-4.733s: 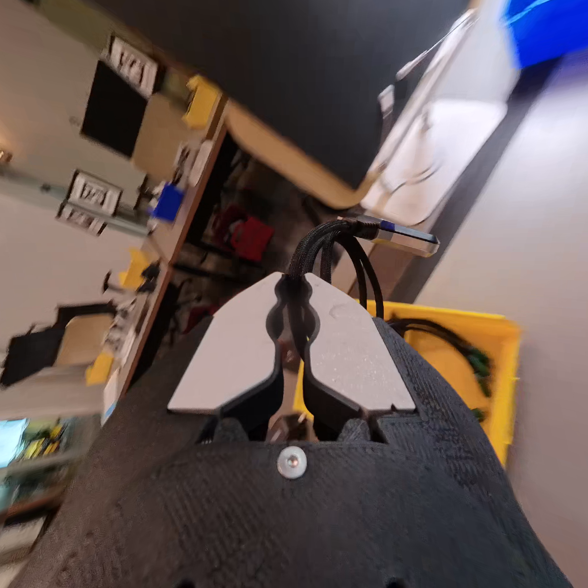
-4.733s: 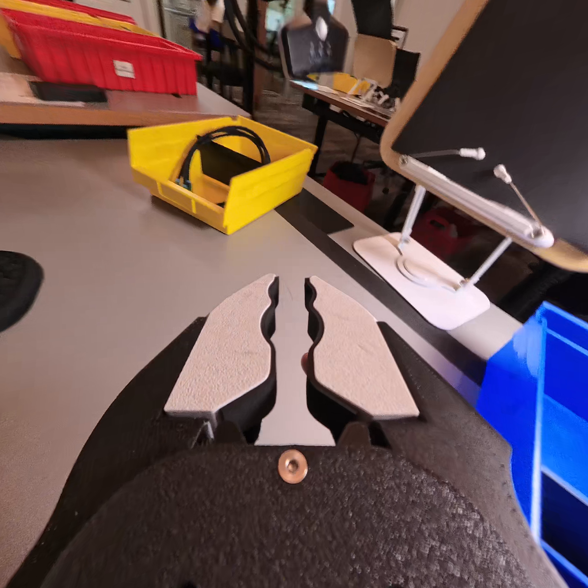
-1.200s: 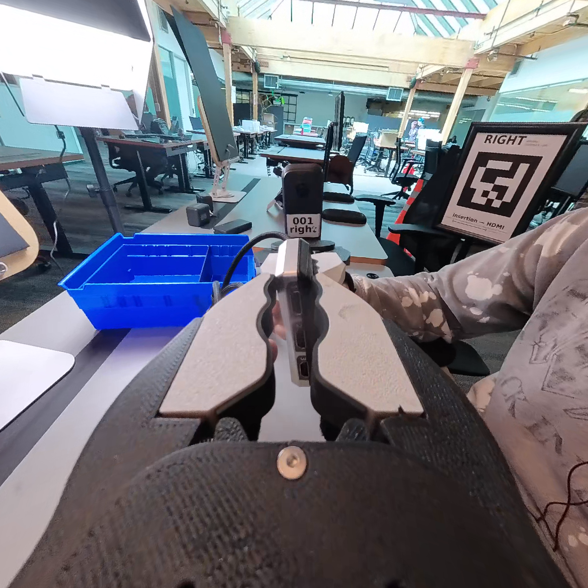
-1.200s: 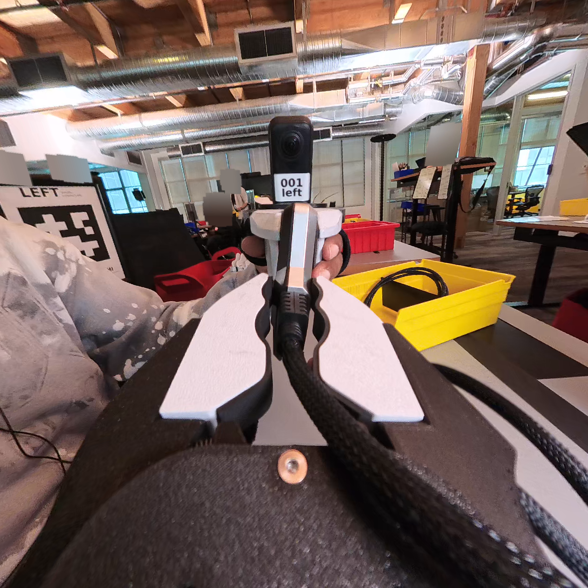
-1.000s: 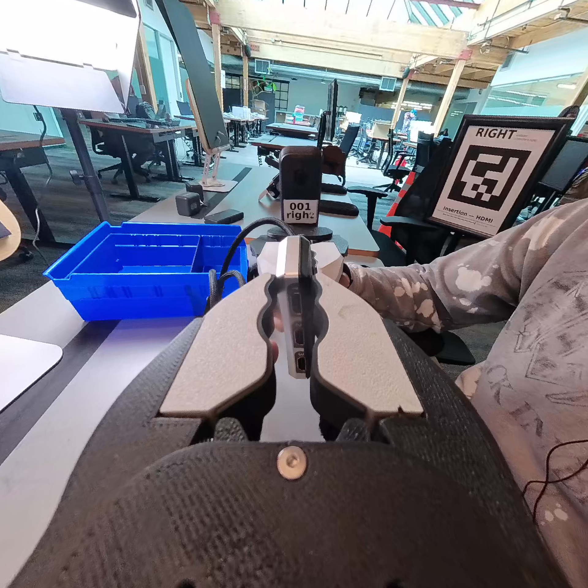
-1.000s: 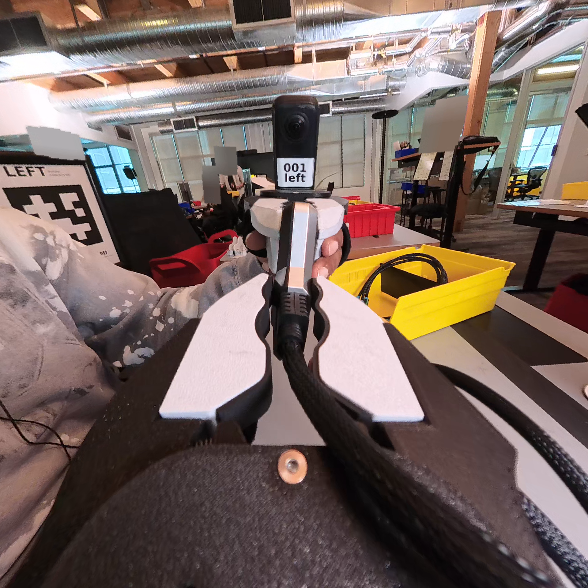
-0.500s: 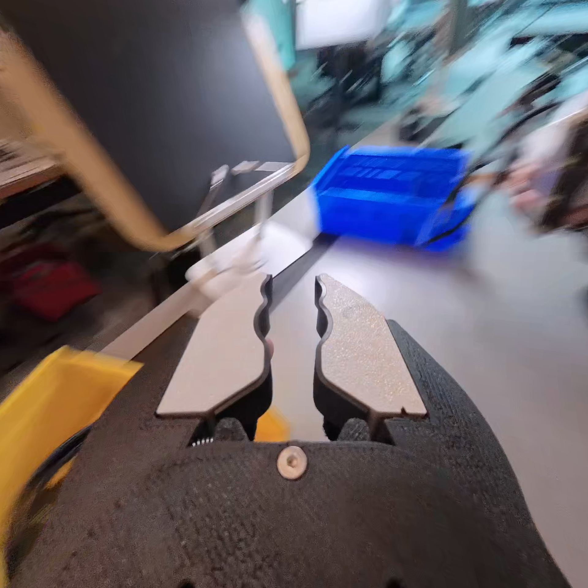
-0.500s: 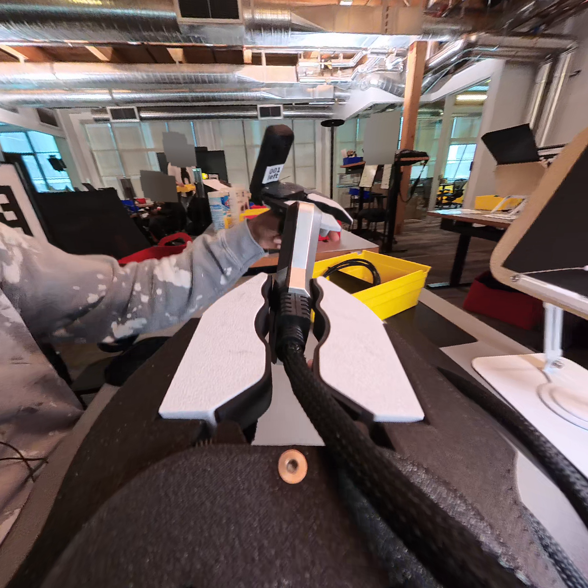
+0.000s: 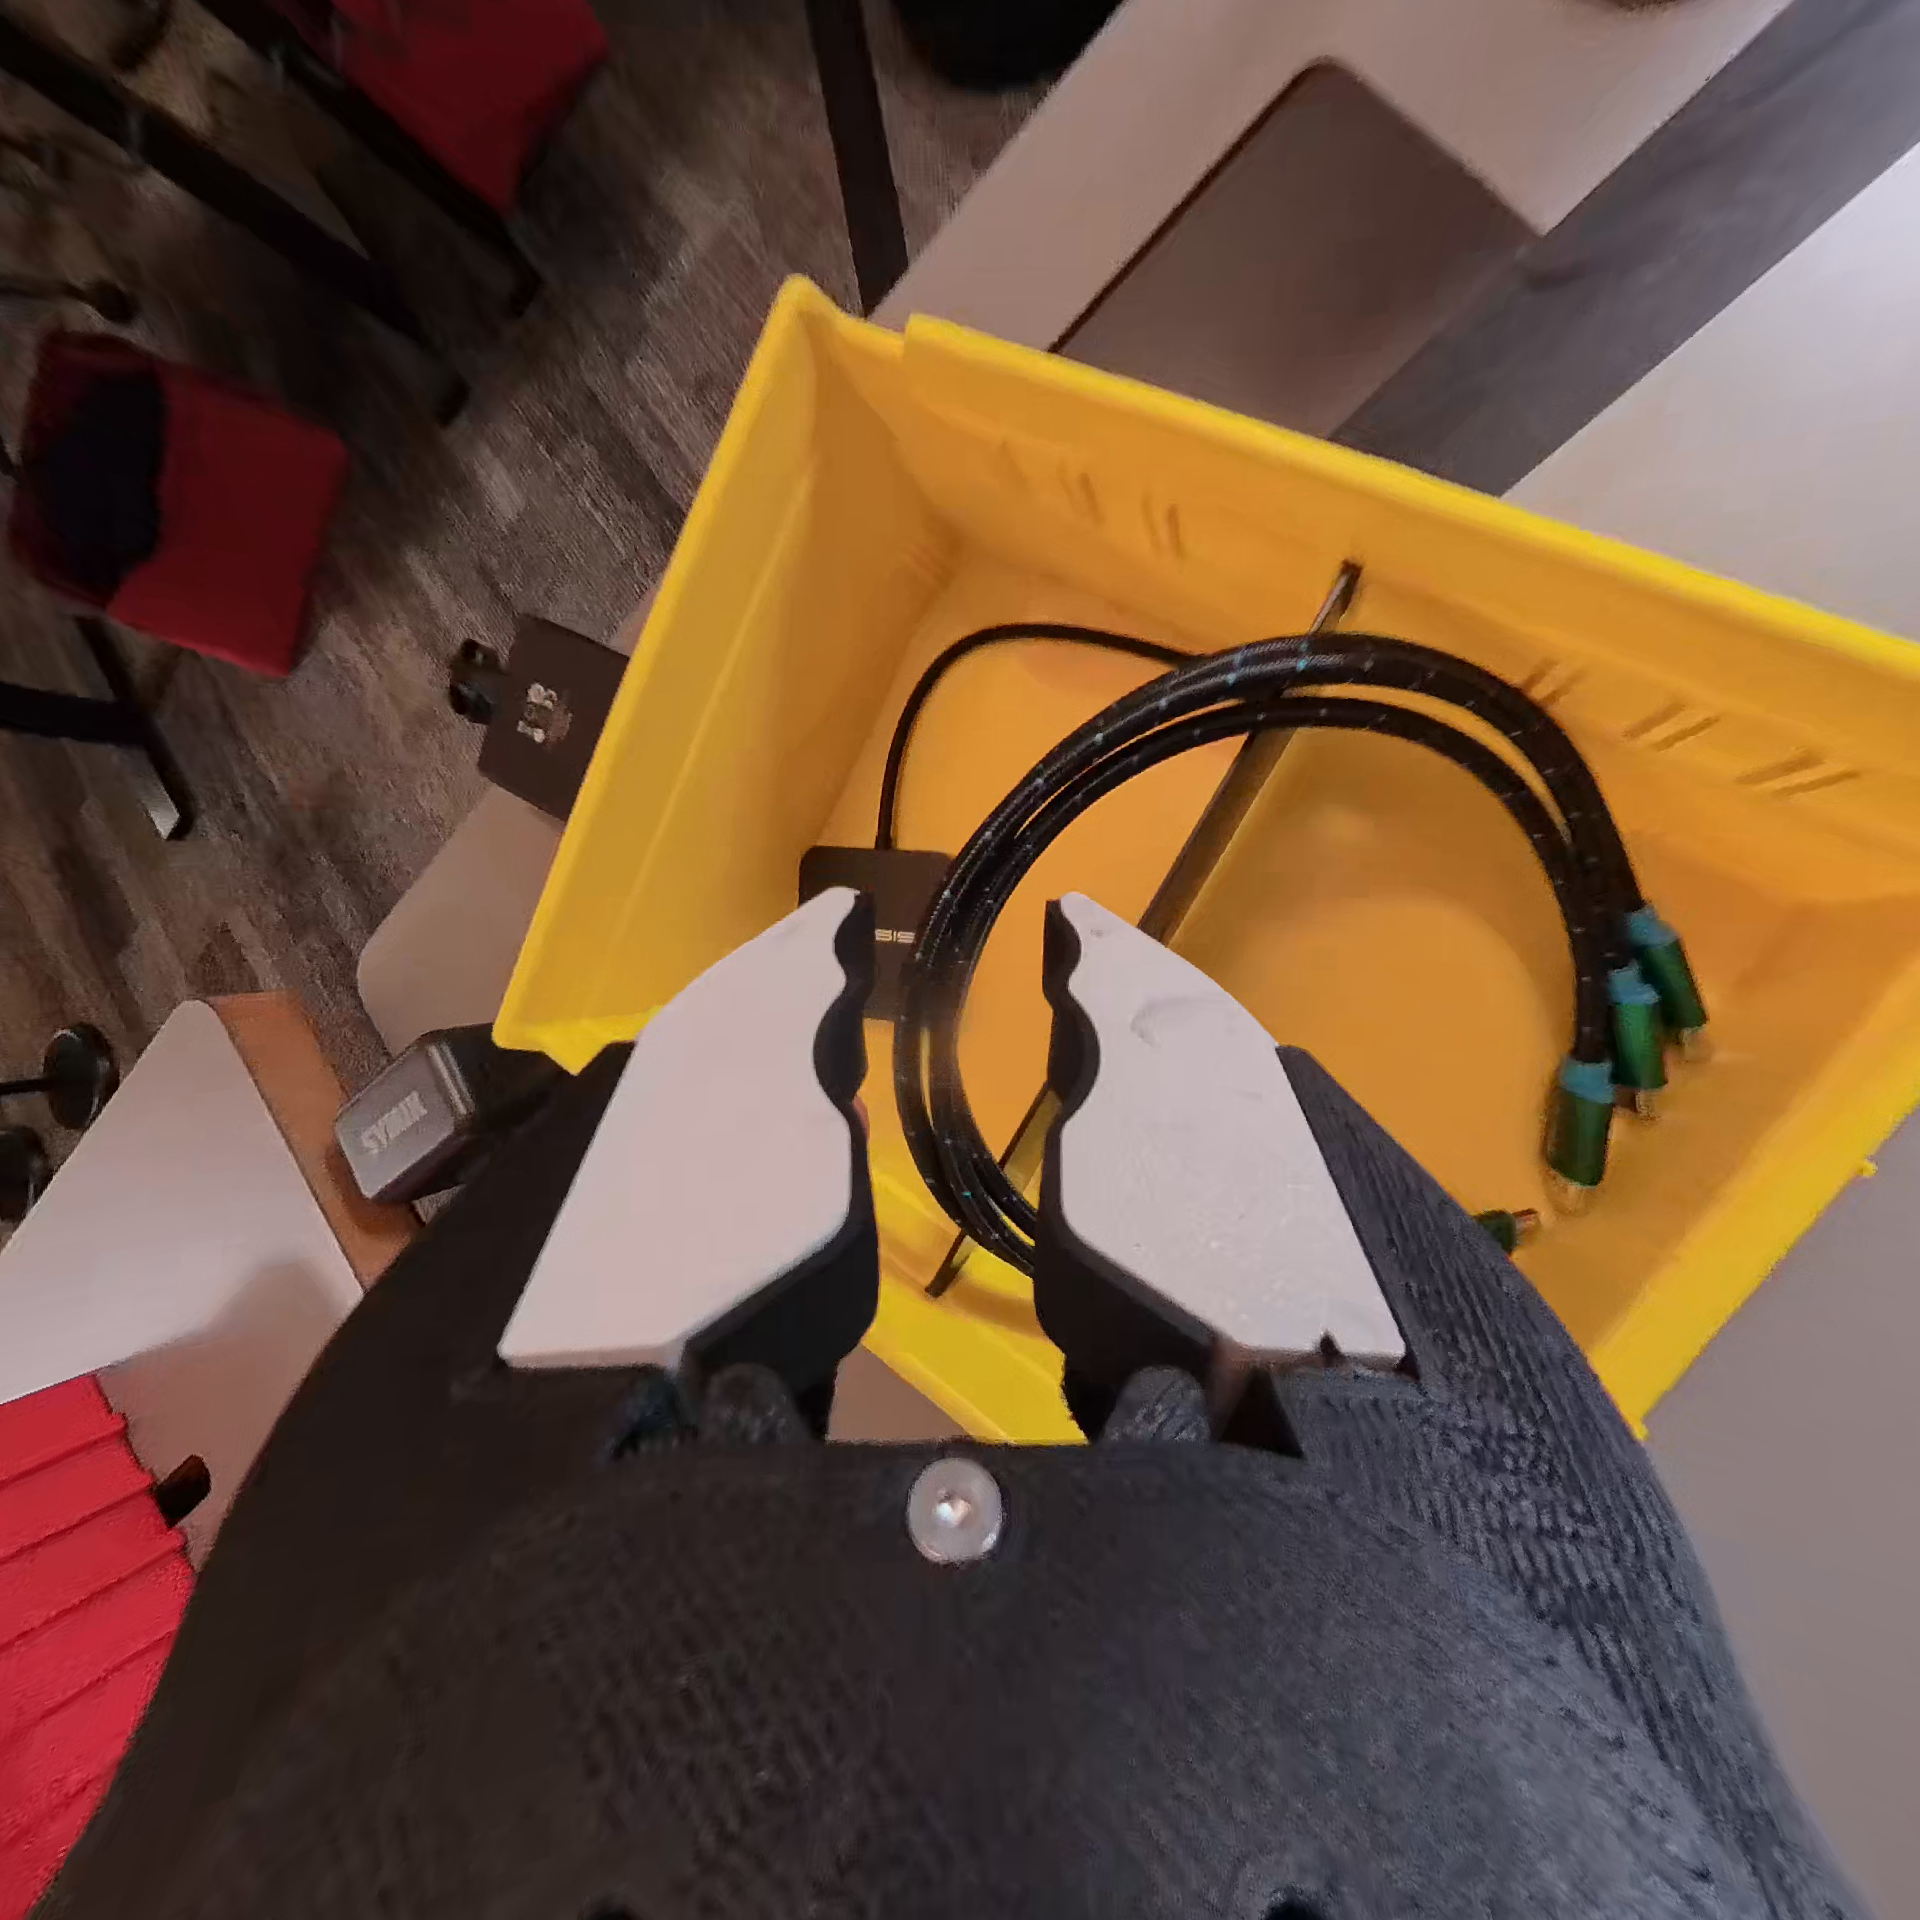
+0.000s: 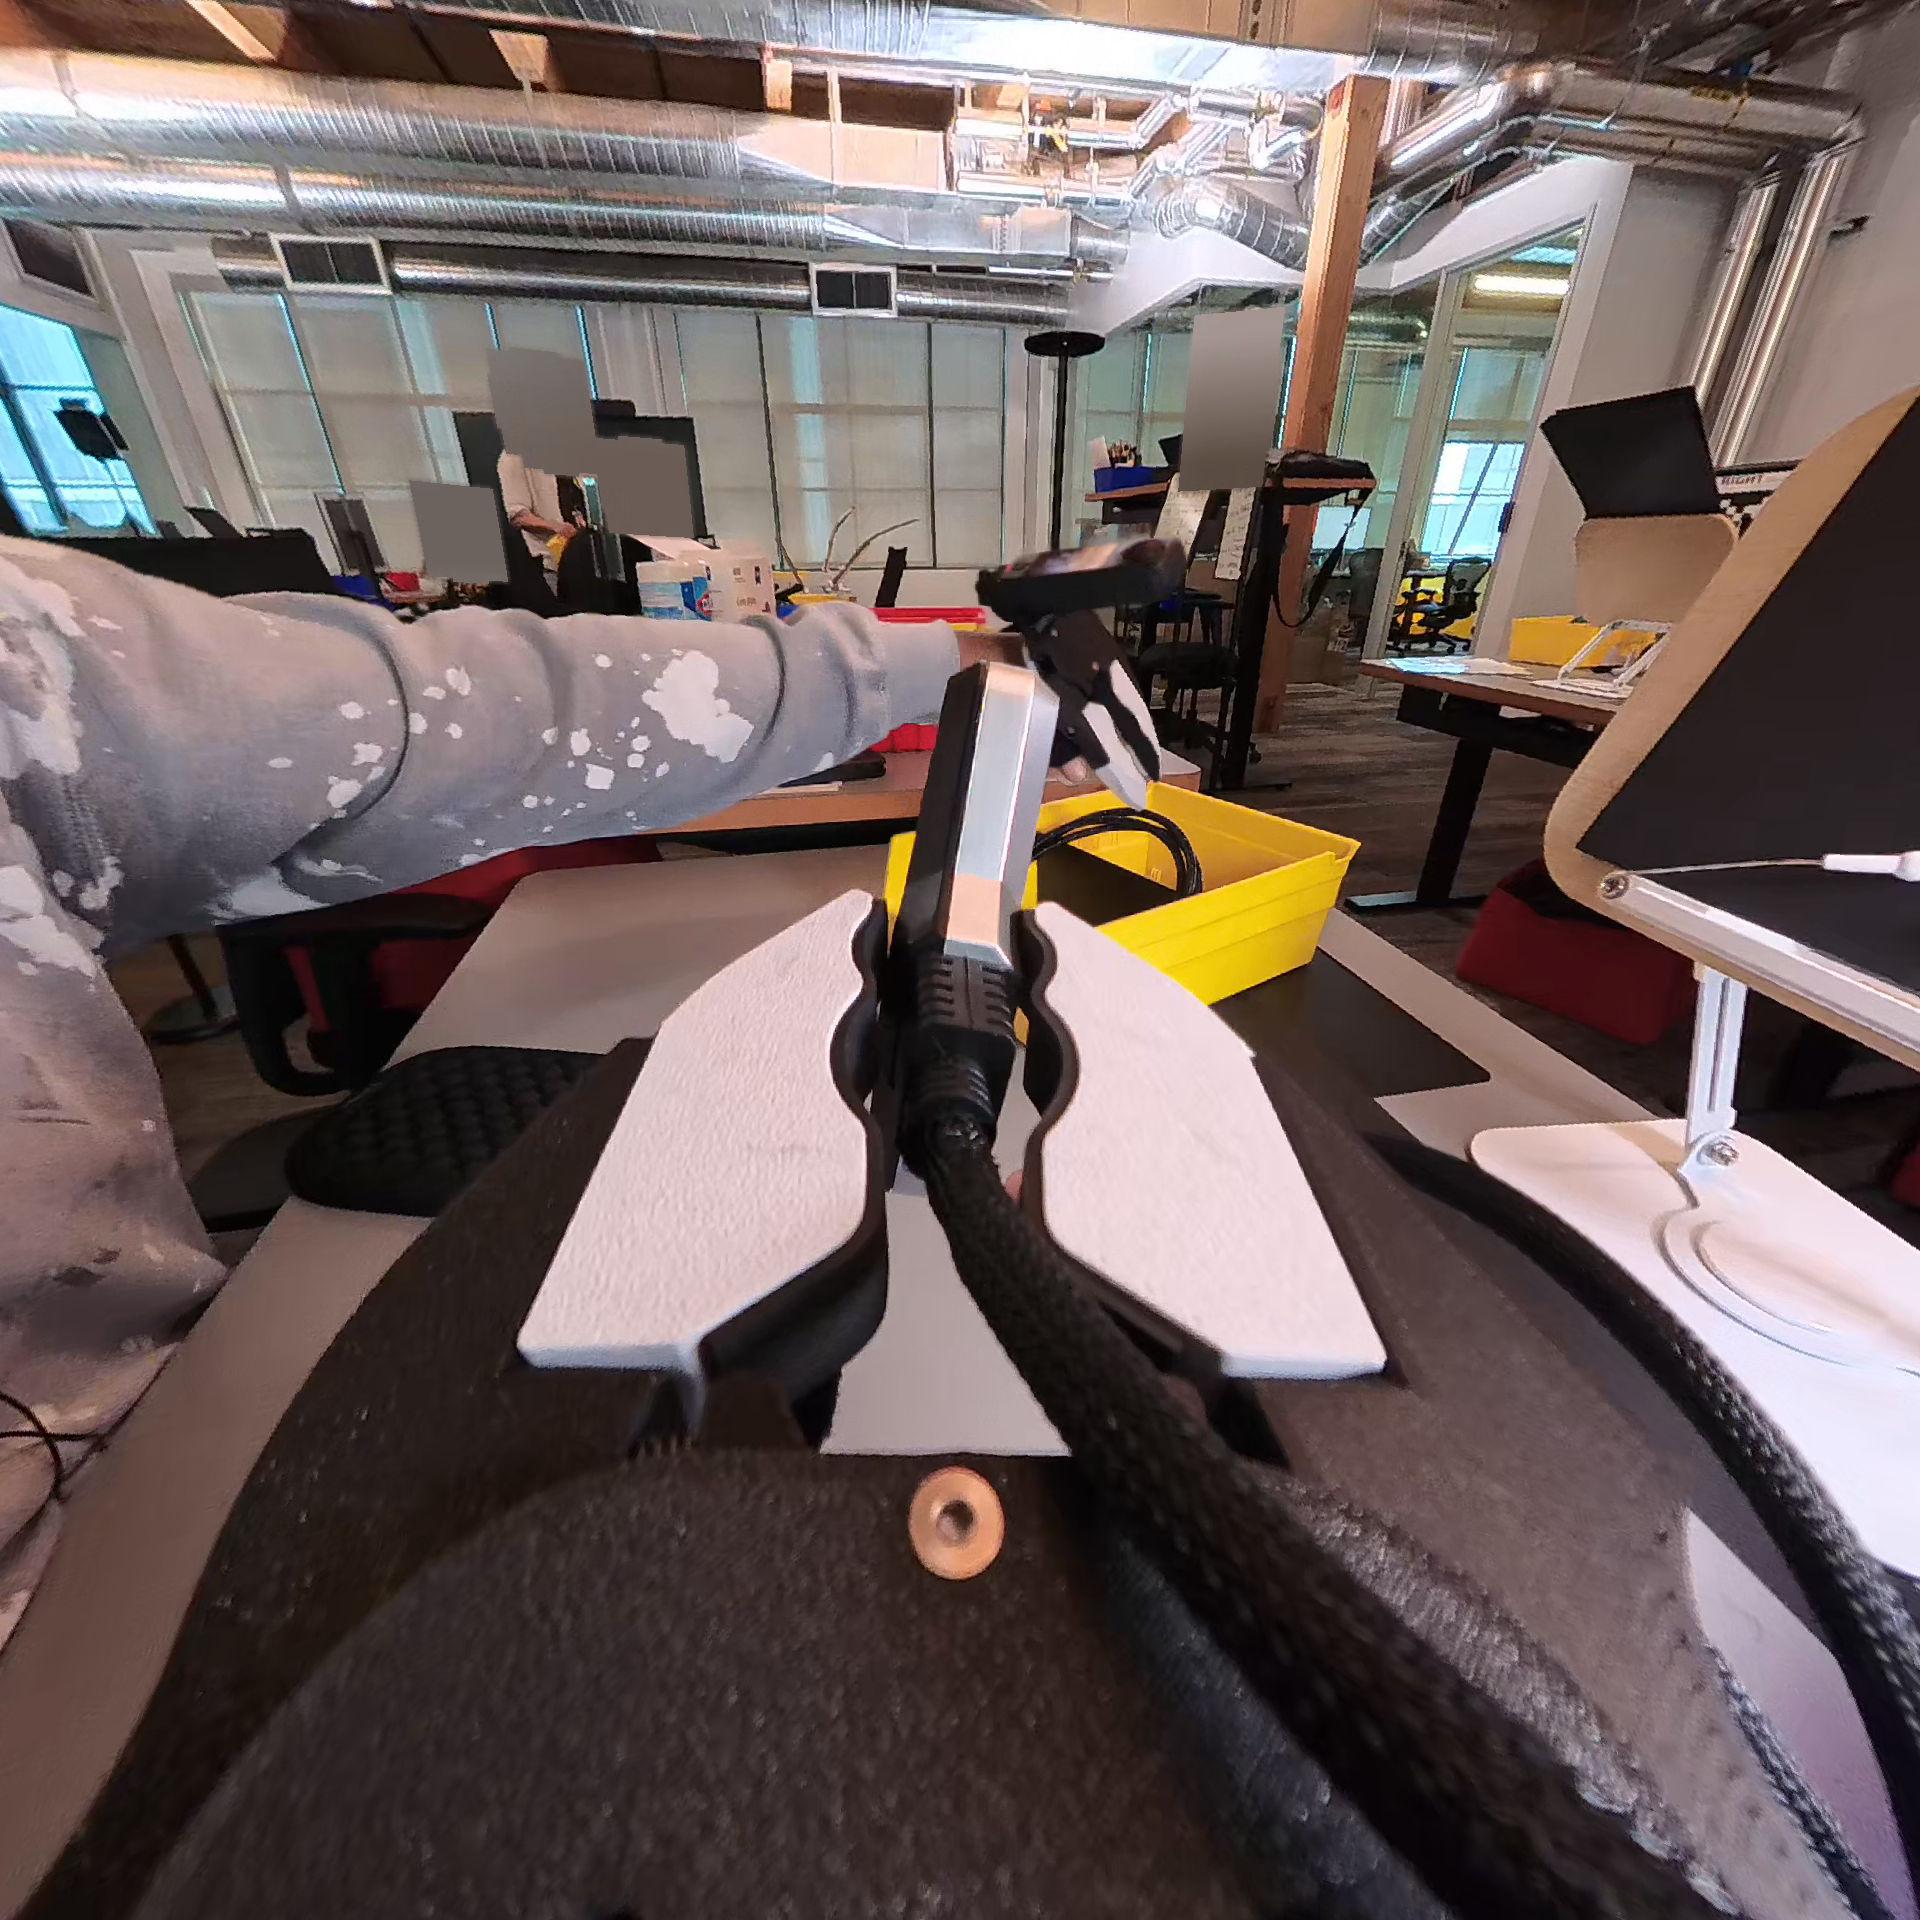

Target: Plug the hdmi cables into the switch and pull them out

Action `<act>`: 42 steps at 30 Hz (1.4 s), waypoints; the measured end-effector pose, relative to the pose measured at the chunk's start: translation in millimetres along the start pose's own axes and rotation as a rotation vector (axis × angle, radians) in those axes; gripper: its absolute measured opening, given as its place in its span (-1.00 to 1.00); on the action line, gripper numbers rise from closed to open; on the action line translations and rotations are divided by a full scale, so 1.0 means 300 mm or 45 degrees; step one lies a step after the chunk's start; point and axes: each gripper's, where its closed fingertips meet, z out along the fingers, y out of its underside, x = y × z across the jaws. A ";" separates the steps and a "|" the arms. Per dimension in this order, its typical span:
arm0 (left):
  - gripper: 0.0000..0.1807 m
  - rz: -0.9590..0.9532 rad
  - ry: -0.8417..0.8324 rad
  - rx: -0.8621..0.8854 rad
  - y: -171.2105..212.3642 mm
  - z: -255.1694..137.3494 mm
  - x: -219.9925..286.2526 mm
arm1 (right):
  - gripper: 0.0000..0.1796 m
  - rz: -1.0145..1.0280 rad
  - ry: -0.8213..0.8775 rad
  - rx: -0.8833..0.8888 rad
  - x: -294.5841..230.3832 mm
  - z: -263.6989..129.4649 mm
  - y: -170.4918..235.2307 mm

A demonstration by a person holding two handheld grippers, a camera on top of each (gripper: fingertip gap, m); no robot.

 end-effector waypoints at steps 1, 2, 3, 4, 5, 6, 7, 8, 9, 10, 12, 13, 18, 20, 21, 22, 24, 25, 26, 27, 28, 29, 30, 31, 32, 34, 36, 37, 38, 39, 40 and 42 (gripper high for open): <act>-0.68 0.010 0.009 -0.027 0.008 0.018 -0.002 | -0.74 0.002 0.001 -0.003 0.003 -0.001 0.003; -0.70 0.012 0.015 -0.044 0.012 0.033 -0.004 | -0.74 0.004 0.002 -0.005 0.005 -0.003 0.005; -0.71 0.014 0.022 -0.055 0.015 0.046 -0.006 | -0.74 0.008 0.001 -0.006 0.008 -0.005 0.007; -0.73 0.019 0.026 -0.062 0.015 0.054 -0.007 | -0.74 0.011 0.000 -0.006 0.011 -0.006 0.009; -0.74 0.025 0.031 -0.065 0.014 0.060 -0.008 | -0.74 0.015 0.000 -0.006 0.013 -0.007 0.011; -0.76 0.030 0.042 -0.073 0.014 0.066 -0.007 | -0.74 0.019 -0.001 -0.006 0.016 -0.006 0.014; -0.80 0.040 0.053 -0.086 0.017 0.072 -0.004 | -0.74 0.024 -0.001 -0.008 0.018 -0.006 0.017; -0.82 0.054 0.064 -0.099 0.020 0.077 -0.001 | -0.74 0.027 -0.002 -0.012 0.021 -0.004 0.021; -0.86 0.068 0.080 -0.105 0.020 0.079 0.005 | -0.74 0.030 -0.002 -0.016 0.022 -0.003 0.026; -0.88 0.078 0.082 -0.111 0.017 0.079 0.006 | -0.74 0.032 -0.003 -0.019 0.023 -0.001 0.031; -0.89 0.109 0.073 -0.128 0.017 0.075 0.007 | -0.74 0.036 -0.004 -0.023 0.025 0.000 0.036; -0.89 0.130 0.065 -0.133 0.016 0.069 0.007 | -0.74 0.038 -0.004 -0.024 0.026 0.001 0.038; -0.90 0.200 0.015 -0.114 -0.008 -0.006 0.004 | -0.74 0.045 0.002 -0.011 0.030 -0.005 0.031; -0.90 0.222 -0.006 -0.103 -0.019 -0.054 0.002 | -0.74 0.048 0.004 -0.004 0.030 -0.006 0.027; -0.91 0.234 -0.026 -0.101 -0.023 -0.081 -0.004 | -0.74 0.048 0.004 -0.004 0.028 -0.005 0.026; -0.91 0.244 -0.052 -0.092 -0.032 -0.112 -0.012 | -0.74 0.048 0.004 -0.005 0.027 -0.004 0.024; -0.91 0.242 -0.085 -0.051 -0.058 -0.184 -0.024 | -0.74 0.041 0.002 -0.006 0.019 0.000 0.020; -0.91 0.238 -0.100 -0.029 -0.073 -0.224 -0.030 | -0.74 0.036 0.001 -0.006 0.015 0.002 0.017; -0.91 0.239 -0.118 -0.018 -0.083 -0.263 -0.037 | -0.74 0.032 0.001 -0.006 0.011 0.004 0.013; -0.91 0.238 -0.147 -0.005 -0.094 -0.301 -0.046 | -0.74 0.028 0.000 -0.004 0.008 0.005 0.009; -0.91 0.233 -0.164 0.011 -0.106 -0.339 -0.052 | -0.74 0.026 -0.002 -0.001 0.003 0.006 0.005; -0.91 0.225 -0.172 0.031 -0.118 -0.375 -0.052 | -0.74 0.023 -0.002 0.002 0.000 0.006 0.001; -0.91 0.218 -0.185 0.047 -0.128 -0.409 -0.054 | -0.74 0.019 -0.002 0.005 -0.003 0.007 -0.004; -0.91 0.216 -0.203 0.058 -0.136 -0.441 -0.055 | -0.74 0.017 -0.002 0.007 -0.006 0.007 -0.008; -0.91 0.210 -0.217 0.069 -0.143 -0.470 -0.056 | -0.74 0.014 -0.002 0.010 -0.009 0.006 -0.013; -0.91 0.176 -0.231 0.107 -0.163 -0.526 -0.051 | -0.74 0.008 -0.002 0.018 -0.016 0.005 -0.022; -0.91 0.145 -0.257 0.152 -0.182 -0.578 -0.051 | -0.74 0.004 -0.005 0.025 -0.022 0.005 -0.030; -0.92 0.125 -0.267 0.176 -0.192 -0.604 -0.051 | -0.74 0.003 -0.005 0.027 -0.024 0.006 -0.033; -0.92 0.101 -0.280 0.202 -0.203 -0.628 -0.053 | -0.74 0.002 -0.005 0.028 -0.026 0.006 -0.035; -0.92 0.078 -0.294 0.229 -0.214 -0.653 -0.055 | -0.74 0.000 -0.006 0.028 -0.027 0.007 -0.035; -0.92 0.056 -0.305 0.251 -0.223 -0.676 -0.057 | -0.74 -0.001 -0.005 0.027 -0.028 0.008 -0.034; -0.92 0.024 -0.325 0.301 -0.244 -0.718 -0.059 | -0.74 0.001 -0.006 0.025 -0.029 0.012 -0.033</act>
